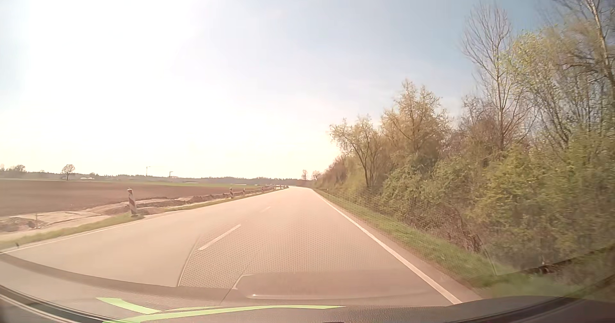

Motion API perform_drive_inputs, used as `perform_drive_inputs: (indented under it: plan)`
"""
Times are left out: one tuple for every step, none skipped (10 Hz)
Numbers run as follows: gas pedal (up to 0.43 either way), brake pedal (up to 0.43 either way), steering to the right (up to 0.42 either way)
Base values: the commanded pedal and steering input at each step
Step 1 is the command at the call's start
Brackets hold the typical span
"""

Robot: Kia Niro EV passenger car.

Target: Follow the waypoints while adhering to traffic rules and regulations

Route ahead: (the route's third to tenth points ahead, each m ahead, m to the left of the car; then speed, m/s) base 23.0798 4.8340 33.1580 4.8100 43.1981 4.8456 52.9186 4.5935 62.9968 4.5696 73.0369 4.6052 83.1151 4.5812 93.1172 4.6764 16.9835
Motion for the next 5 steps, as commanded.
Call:
perform_drive_inputs:
  plan:
    - [0.138, 0.0, 0.001]
    - [0.138, 0.0, 0.0]
    - [0.138, 0.0, 0.001]
    - [0.138, 0.0, 0.001]
    - [0.138, 0.0, 0.001]
